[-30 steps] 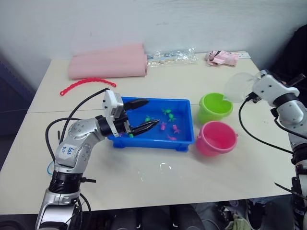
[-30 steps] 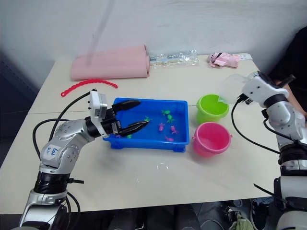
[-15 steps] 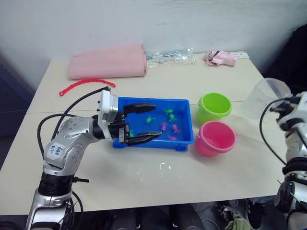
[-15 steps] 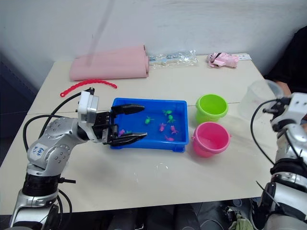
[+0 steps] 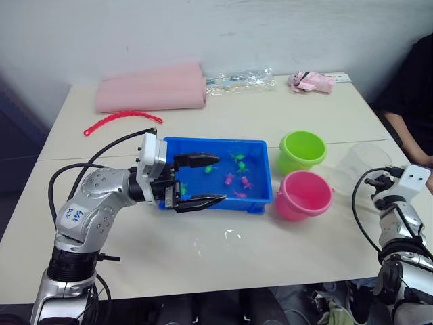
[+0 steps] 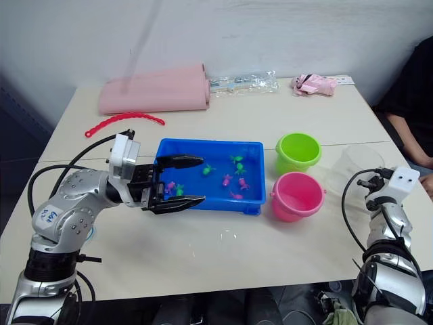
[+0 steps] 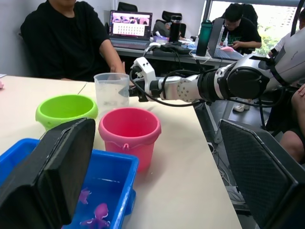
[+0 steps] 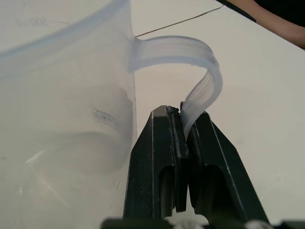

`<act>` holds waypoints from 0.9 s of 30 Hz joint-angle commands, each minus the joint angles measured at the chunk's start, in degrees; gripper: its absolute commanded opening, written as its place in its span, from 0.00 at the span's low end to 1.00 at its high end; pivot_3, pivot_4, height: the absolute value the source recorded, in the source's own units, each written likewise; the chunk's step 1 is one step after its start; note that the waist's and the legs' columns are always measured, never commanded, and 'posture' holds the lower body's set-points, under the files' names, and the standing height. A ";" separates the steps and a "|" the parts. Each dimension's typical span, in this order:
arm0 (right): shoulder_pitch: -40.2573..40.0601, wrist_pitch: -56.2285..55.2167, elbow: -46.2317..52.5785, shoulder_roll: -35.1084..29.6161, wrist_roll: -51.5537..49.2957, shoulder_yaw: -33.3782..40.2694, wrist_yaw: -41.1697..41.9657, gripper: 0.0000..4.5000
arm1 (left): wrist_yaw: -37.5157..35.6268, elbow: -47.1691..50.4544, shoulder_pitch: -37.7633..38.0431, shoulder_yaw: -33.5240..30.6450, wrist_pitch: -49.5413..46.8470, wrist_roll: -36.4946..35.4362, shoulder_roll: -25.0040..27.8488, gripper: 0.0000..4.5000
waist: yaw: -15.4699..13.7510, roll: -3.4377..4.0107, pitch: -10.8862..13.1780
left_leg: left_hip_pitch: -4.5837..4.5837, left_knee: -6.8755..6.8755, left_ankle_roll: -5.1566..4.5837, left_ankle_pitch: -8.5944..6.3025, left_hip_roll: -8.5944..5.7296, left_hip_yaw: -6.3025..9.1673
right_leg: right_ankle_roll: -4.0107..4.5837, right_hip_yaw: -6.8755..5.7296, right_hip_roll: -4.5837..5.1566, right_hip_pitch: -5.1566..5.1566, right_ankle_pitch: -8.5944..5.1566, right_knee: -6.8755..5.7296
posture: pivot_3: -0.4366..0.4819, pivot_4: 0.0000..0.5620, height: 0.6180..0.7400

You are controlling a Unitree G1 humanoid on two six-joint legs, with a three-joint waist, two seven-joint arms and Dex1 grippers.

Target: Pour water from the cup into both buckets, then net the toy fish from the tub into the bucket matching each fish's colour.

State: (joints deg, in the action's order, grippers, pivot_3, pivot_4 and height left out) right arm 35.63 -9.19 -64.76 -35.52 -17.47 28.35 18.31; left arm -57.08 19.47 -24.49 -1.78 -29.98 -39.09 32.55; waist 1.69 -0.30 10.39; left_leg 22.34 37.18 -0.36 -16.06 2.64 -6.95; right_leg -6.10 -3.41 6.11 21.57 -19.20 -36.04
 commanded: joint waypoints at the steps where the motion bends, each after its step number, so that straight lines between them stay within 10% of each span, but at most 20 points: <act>1: -3.11 -0.51 3.05 -1.38 -0.68 0.36 2.42 0.25 | -0.02 2.17 0.41 -1.55 0.36 -1.17 0.95 1.00 | -0.14 0.00 0.00 | 0.00 0.00 0.00 0.00 0.00 0.01 | 0.00 0.02 0.00 -0.01 0.00 0.00 | 0.48 0.27 1.00; 8: -16.48 2.86 17.13 -2.17 -4.10 3.52 5.42 0.98 | 0.19 2.68 3.27 -3.39 1.39 -1.86 0.84 1.00 | -0.12 0.00 0.00 | 0.00 -0.05 0.02 -0.01 0.01 0.03 | 0.00 0.28 0.01 -0.01 0.00 0.05 | 0.48 0.27 1.00; 18: -39.43 18.40 67.89 -5.50 -20.66 7.89 20.08 0.98 | 7.50 2.66 17.06 -17.27 0.61 -2.03 3.28 1.00 | 0.85 0.07 -0.04 | -0.20 -0.13 0.16 -0.13 0.17 -0.04 | 0.01 0.61 -0.08 -0.07 0.00 -0.01 | 0.48 0.27 1.00; 27: -36.40 16.28 79.05 -10.03 -24.06 -2.70 42.88 0.98 | 17.51 -0.69 32.49 -33.45 14.73 7.20 -0.86 1.00 | -0.18 -0.40 -0.10 | -0.14 -0.13 -0.04 -0.58 0.32 0.05 | 0.18 0.47 0.18 -0.07 -0.09 0.15 | 0.48 0.27 1.00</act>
State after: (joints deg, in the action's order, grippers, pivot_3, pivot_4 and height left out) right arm -1.19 8.26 12.69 -44.54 -40.26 26.67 56.42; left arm -41.83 17.93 6.56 -31.63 -18.61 -33.29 32.31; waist 1.51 -0.70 10.29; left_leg 22.21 37.06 -0.46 -16.67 2.92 -6.91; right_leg -5.92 -3.00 6.38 21.49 -19.28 -35.88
